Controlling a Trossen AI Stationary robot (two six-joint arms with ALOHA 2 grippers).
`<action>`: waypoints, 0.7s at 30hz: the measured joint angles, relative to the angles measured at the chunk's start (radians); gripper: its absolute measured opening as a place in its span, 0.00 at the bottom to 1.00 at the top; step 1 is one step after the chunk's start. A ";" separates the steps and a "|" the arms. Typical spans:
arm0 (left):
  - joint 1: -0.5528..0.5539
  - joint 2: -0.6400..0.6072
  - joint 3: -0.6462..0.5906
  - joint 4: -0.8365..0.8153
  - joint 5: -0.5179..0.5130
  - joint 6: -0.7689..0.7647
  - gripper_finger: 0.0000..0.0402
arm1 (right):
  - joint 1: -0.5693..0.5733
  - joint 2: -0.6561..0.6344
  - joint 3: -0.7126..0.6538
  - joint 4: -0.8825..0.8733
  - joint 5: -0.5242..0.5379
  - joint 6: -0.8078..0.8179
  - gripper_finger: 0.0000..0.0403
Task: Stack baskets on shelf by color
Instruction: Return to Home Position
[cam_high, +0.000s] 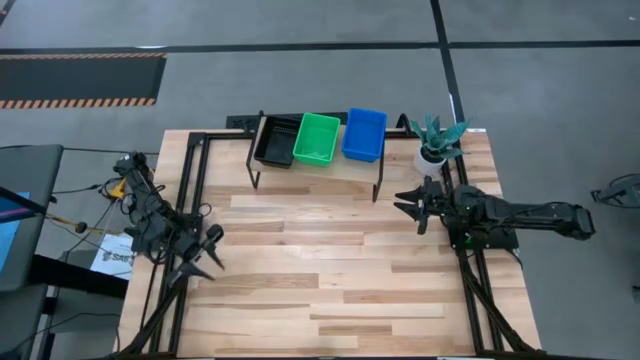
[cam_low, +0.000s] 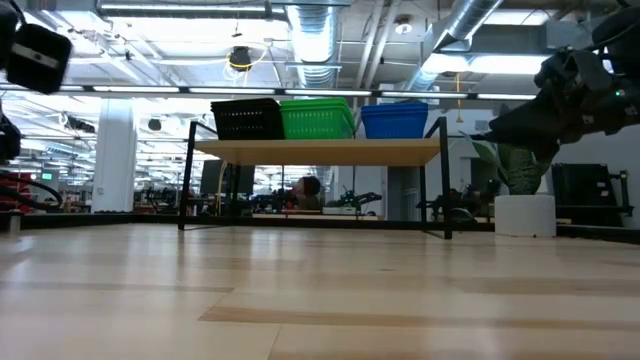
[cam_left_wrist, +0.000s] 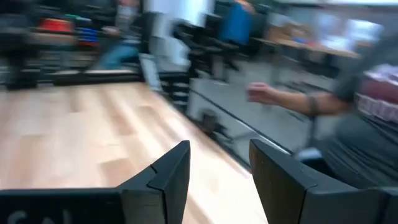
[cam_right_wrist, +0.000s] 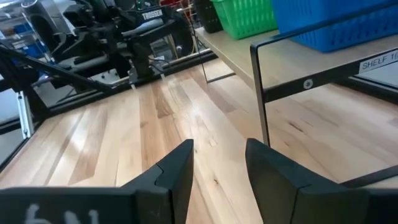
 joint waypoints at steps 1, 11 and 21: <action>0.000 0.000 0.000 -0.004 0.047 0.011 0.38 | 0.000 0.001 0.000 -0.002 0.000 0.000 0.42; -0.001 0.001 0.000 -0.014 0.121 0.133 0.38 | 0.000 0.001 0.000 -0.005 -0.003 -0.002 0.42; -0.001 0.001 0.000 -0.014 0.114 0.094 0.38 | 0.000 0.001 -0.001 -0.009 -0.003 -0.002 0.42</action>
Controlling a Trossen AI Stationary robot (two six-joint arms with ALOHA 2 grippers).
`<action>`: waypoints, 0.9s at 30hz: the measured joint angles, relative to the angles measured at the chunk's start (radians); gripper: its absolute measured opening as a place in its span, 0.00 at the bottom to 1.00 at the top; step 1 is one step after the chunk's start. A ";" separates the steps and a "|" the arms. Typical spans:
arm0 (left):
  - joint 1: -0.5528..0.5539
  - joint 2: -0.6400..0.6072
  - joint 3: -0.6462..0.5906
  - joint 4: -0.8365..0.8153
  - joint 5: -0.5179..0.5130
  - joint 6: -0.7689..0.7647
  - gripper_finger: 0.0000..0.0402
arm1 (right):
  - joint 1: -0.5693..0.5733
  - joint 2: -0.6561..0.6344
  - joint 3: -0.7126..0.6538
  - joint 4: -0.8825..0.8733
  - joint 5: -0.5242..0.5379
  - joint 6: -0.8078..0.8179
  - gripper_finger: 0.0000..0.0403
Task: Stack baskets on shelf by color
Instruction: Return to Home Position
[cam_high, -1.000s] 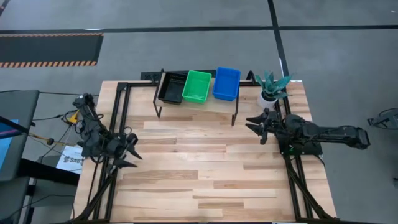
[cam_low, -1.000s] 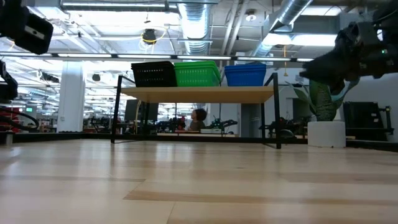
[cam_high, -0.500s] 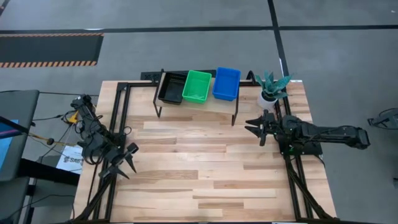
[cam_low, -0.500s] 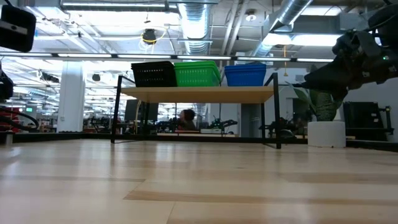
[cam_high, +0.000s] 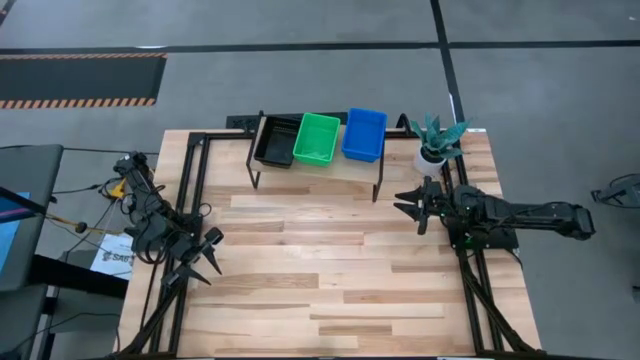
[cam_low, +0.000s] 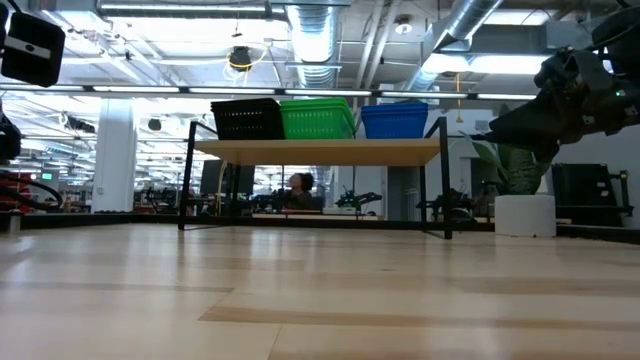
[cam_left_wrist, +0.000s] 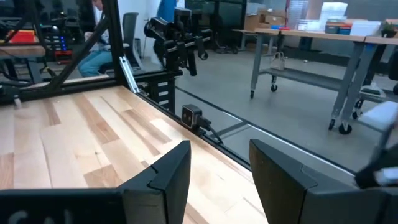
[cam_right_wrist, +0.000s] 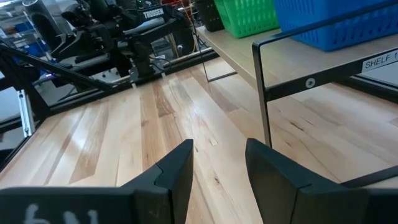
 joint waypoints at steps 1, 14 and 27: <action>0.000 0.000 0.000 0.000 0.000 0.000 0.38 | 0.000 0.000 0.000 0.000 0.000 0.000 0.42; 0.000 0.000 0.000 -0.001 -0.003 -0.003 0.38 | 0.000 0.000 0.000 -0.002 0.000 0.001 0.41; 0.000 0.000 0.000 -0.002 -0.003 -0.003 0.38 | 0.000 0.000 -0.001 -0.002 0.000 0.001 0.42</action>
